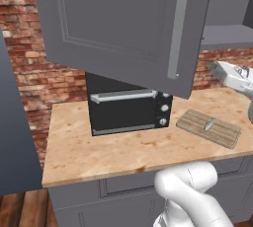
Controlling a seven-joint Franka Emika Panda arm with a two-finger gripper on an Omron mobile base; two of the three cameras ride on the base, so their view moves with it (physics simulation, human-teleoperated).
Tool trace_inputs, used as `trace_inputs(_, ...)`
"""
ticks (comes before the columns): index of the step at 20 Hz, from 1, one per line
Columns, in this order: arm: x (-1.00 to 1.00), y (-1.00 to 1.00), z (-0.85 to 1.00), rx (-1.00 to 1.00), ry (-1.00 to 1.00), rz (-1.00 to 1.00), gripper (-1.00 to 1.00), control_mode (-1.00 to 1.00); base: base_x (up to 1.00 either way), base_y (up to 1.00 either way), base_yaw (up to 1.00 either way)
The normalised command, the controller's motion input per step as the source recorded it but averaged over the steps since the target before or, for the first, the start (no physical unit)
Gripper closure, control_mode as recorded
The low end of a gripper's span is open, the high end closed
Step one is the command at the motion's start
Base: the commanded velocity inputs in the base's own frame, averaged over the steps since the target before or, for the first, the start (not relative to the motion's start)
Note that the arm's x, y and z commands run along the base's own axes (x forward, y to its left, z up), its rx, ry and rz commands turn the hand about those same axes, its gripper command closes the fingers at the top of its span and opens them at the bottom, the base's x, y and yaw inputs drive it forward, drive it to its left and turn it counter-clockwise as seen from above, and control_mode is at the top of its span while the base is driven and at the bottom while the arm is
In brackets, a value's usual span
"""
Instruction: Open the cabinet, retrieve the rolling pin, and place it next to the meat on the cutting board to prepare for tenderizing.
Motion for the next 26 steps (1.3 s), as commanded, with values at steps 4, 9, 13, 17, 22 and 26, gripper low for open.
trace_inputs(4,0.18,0.63,0.00,-0.03,0.03,0.04,-1.00,-1.00,0.00,0.00,0.00)
trace_inputs(9,-0.02,0.70,0.00,-0.07,0.00,0.04,-1.00,-1.00,0.00,0.00,0.00)
trace_inputs(13,-0.26,0.73,0.08,-0.08,-0.06,0.04,-1.00,-1.00,0.00,0.00,0.00)
trace_inputs(17,-0.67,0.75,0.25,-0.09,-0.19,0.03,-1.00,-1.00,0.00,0.00,0.00)
trace_inputs(22,-0.68,0.88,0.22,-0.10,-0.14,0.02,-1.00,-1.00,0.00,0.00,0.00)
trace_inputs(26,-0.46,0.99,0.05,-0.11,-0.03,0.03,-1.00,-1.00,0.00,0.00,0.00)
